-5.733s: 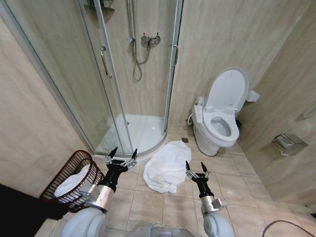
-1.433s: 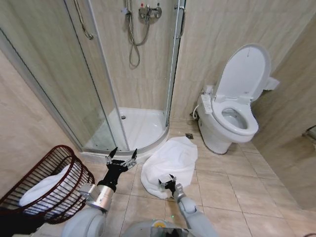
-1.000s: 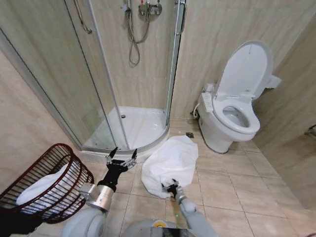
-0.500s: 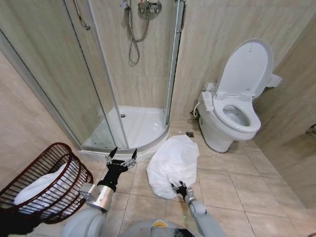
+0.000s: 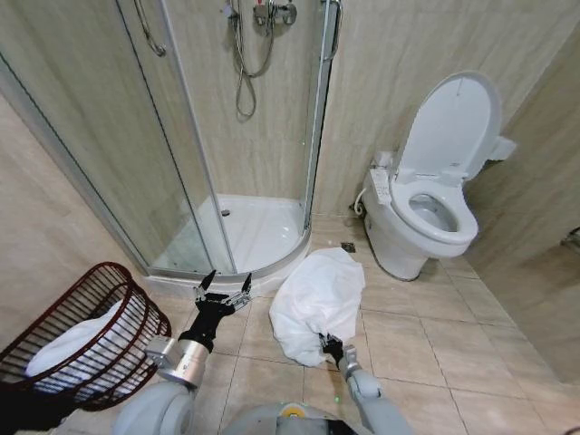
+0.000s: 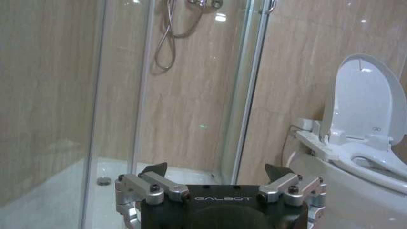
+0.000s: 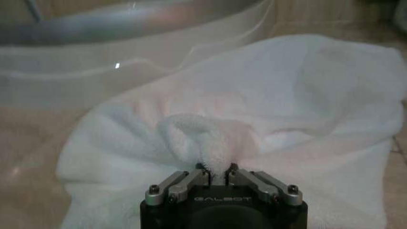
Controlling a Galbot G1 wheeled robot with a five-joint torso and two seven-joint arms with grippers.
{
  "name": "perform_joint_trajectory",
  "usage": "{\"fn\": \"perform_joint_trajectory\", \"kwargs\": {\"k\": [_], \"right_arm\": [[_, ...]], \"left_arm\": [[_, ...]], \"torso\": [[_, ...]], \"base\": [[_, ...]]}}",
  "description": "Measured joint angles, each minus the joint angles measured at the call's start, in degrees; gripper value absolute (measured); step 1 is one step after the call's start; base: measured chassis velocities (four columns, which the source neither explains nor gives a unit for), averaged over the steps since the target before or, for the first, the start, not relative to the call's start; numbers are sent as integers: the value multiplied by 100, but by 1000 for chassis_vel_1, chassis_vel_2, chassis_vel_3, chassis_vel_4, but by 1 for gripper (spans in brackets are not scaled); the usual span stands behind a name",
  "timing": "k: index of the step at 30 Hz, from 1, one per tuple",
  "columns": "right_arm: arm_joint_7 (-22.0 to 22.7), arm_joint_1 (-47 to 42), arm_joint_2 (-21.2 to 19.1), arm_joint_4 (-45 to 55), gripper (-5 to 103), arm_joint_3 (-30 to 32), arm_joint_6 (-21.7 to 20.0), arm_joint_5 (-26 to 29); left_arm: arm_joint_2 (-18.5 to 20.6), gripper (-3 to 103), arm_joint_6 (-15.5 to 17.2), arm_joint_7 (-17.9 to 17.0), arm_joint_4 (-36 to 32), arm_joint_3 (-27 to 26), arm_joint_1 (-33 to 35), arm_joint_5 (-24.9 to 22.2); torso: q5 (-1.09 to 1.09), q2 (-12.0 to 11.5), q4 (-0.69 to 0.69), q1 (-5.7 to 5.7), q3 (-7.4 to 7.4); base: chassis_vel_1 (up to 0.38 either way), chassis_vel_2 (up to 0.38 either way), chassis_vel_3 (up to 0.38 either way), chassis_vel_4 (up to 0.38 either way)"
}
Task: Discard the used towel into the hamper.
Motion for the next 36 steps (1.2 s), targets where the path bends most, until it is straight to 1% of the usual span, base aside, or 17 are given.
{"fn": "perform_joint_trajectory", "kwargs": {"k": [2,5,7,12,14,16,17,19,21,22,24,25,26,30,32,36], "right_arm": [[0,-158,-36,91,12,81,117,144],[-1,-248,-44,145,12,170,223,165],[-3,-440,-34,381,12,424,377,213],[-15,-624,-14,734,12,667,511,252],[-16,-861,13,1298,12,871,579,319],[-13,-1080,17,1879,12,976,559,435],[-13,-1285,-8,2472,12,1040,495,570],[-18,-1348,-16,2646,12,1067,479,608],[-83,-1627,9,3513,12,1269,424,692],[-83,-1627,9,3513,12,1269,424,692],[-96,-1774,35,4007,12,1377,393,750],[-97,-1939,42,4570,12,1456,338,870],[-97,-1939,42,4570,12,1456,338,870],[-91,-2277,47,5687,12,1567,180,1095],[-90,-2302,52,5815,12,1584,158,1104],[-92,-2277,56,6526,12,1785,78,1117]], "left_arm": [[0,100,0,0,0,0,0,0],[0,100,0,0,0,0,0,0],[0,100,0,0,0,0,0,0],[0,100,0,0,0,0,0,0],[0,100,0,0,0,0,0,0],[0,100,0,0,0,0,0,0],[0,100,0,0,0,0,0,0],[0,100,0,0,0,0,0,0],[0,100,0,0,0,0,0,0],[0,100,0,0,0,0,0,0],[0,100,0,0,0,0,0,0],[0,100,0,0,0,0,0,0],[0,100,0,0,0,0,0,0],[0,100,0,0,0,0,0,0],[0,100,0,0,0,0,0,0],[0,100,0,0,0,0,0,0]], "torso": [[1,3,0,1,3],[0,4,0,1,4],[0,8,-1,2,6],[1,10,-1,3,8],[0,13,0,4,10],[1,14,-1,5,11],[-1,16,0,5,11],[-1,17,0,5,11],[0,18,-1,5,13],[0,18,-1,5,13],[-1,19,0,5,13],[0,20,-1,6,14],[0,20,-1,6,14],[0,21,-1,6,15],[-1,21,-2,6,15],[0,22,-1,6,16]], "base": [[0,0,0,0],[0,0,0,0],[0,0,0,0],[0,0,0,0],[0,0,0,0],[0,0,0,0],[0,0,0,0],[0,0,0,0],[0,0,0,0],[0,0,0,0],[0,0,0,0],[0,0,0,0],[0,0,0,0],[0,0,0,0],[0,0,0,0],[0,0,0,0]]}}
